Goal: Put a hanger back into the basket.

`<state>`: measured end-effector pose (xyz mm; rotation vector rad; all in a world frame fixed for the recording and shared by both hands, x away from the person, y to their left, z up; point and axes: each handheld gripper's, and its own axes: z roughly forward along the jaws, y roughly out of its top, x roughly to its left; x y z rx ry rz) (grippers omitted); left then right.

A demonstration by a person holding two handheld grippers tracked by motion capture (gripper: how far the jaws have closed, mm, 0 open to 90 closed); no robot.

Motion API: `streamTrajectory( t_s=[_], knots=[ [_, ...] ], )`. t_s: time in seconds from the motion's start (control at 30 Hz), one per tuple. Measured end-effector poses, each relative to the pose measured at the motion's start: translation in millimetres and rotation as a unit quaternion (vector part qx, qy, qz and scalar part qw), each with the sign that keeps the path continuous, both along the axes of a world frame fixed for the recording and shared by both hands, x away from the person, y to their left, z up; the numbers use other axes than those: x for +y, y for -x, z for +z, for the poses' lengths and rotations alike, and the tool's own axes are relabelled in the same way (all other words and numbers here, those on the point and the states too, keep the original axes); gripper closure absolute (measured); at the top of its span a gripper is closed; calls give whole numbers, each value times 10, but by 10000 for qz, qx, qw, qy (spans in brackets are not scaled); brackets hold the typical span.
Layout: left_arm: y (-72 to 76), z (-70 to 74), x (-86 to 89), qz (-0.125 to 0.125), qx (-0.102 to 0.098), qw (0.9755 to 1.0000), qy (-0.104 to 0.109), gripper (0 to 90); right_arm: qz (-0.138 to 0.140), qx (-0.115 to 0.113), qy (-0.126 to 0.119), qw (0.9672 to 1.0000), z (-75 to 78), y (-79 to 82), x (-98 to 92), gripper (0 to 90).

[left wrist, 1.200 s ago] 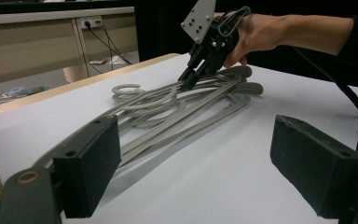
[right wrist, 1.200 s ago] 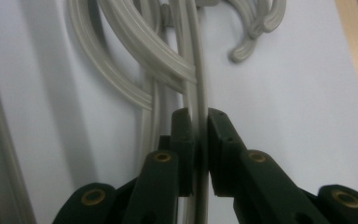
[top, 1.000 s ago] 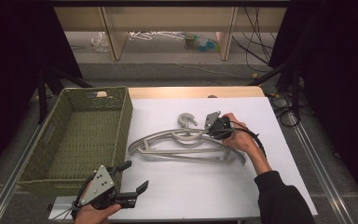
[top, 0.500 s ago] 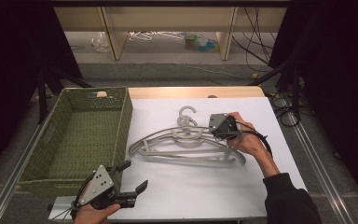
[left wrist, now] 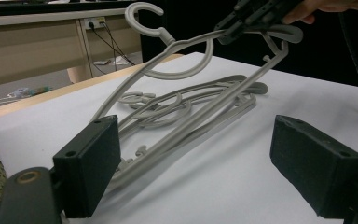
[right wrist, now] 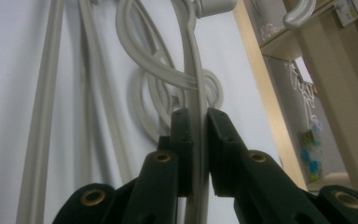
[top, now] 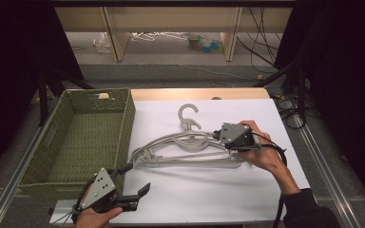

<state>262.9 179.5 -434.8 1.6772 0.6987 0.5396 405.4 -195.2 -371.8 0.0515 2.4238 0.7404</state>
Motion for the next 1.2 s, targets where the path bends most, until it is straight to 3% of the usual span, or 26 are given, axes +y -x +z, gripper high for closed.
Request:
streamTrajectory(
  t_s=[0.07,0.27,0.37,0.5,0.53,0.67,0.73,0.93,1.0,1.03,1.07,1.2],
  knots=[
    [-4,0,1,-4,-8,10000,-7,161,152,1,27,9999,-14,89,-30,823],
    [-14,4,-36,-34,30,10000,12,160,229,42,250,9994,-128,252,-89,823],
    [-63,19,-130,33,137,9999,1,162,254,61,154,9995,-167,350,-141,823],
    [-161,44,-313,-123,372,9991,-161,174,270,56,88,9996,-180,471,-193,822],
    [-195,52,-367,-197,439,9985,-275,181,379,-36,191,9991,-171,477,-205,822],
    [-345,40,-587,-451,564,9959,-551,179,398,16,86,9992,-214,571,-179,822],
    [-440,35,-703,-525,756,9941,-571,190,542,-32,130,9984,-207,595,-177,821],
    [-639,49,-820,-663,939,9915,-608,262,600,-47,65,9982,-210,659,-132,821],
    [-696,48,-846,-740,1110,9894,-568,311,693,-74,151,9975,-202,679,-114,821],
    [-727,50,-861,-842,1195,9874,-600,333,683,-16,49,9977,-215,705,-83,821],
    [-727,50,-861,-842,1195,9874,-600,337,683,-16,49,9977,-215,705,-83,821],
    [-780,42,-894,-1112,1383,9815,-718,383,829,-153,183,9963,-191,713,-55,821]
  ],
)
